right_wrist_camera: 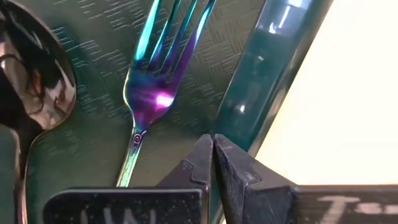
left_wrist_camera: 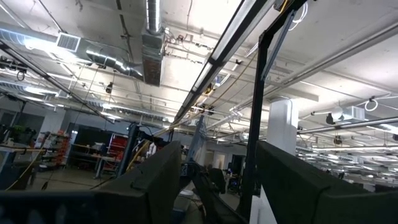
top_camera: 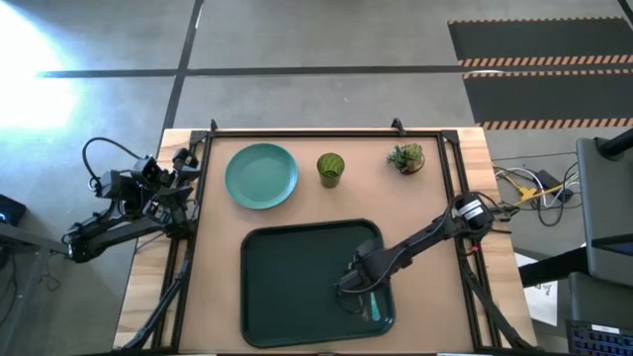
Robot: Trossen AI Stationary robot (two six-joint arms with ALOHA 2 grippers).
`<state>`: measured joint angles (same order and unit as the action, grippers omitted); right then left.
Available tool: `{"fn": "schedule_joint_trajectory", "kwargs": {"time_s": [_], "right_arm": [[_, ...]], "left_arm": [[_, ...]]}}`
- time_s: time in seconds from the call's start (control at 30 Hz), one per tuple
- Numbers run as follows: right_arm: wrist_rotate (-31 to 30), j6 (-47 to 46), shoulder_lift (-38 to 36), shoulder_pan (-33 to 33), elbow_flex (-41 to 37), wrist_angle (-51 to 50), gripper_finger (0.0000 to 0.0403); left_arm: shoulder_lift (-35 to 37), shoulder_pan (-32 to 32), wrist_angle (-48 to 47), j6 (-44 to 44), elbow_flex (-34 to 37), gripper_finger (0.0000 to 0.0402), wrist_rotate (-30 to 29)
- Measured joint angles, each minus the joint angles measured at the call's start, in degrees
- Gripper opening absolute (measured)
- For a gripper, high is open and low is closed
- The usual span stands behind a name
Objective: Pick and place plate/cup/fork/spoon on tray
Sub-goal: Move the serving tray to the bottom center of the table
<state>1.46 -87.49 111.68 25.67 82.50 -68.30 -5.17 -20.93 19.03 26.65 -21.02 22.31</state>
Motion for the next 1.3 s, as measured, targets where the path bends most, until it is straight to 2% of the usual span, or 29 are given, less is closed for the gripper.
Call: {"fn": "schedule_joint_trajectory", "kwargs": {"time_s": [0.17, 0.6, 0.7, 0.87, 0.93, 1.3], "right_arm": [[2.2, -4.1, -0.8, 1.7, -1.9, -0.9, 0.0008], [1.2, -18.1, -8.6, 7.1, -7.6, -1.9, 0.0008], [-1.9, -20.7, -10.2, 7.7, -8.3, -1.8, 0.0008], [-13.5, -21.4, -13.1, 7.7, -8.3, 3.8, 0.0008], [-16.2, -21.4, -13.6, 7.7, -8.3, 5.0, 0.0008], [-16.0, -23.3, -12.2, 7.7, -10.7, 7.8, 0.0008]], "left_arm": [[0.0, 0.0, 0.0, 0.0, 0.0, 0.0191, 0.0], [0.0, 0.0, 0.0, 0.0, 0.0, 0.0191, 0.0], [0.0, 0.0, 0.0, 0.0, 0.0, 0.0191, 0.1], [0.0, 0.0, 0.0, 0.0, 0.0, 0.0191, 0.1], [0.0, 0.0, 0.0, 0.0, 0.0, 0.0191, 0.1], [0.0, 0.0, 0.0, 0.0, 0.0, 0.0191, 0.1]]}}
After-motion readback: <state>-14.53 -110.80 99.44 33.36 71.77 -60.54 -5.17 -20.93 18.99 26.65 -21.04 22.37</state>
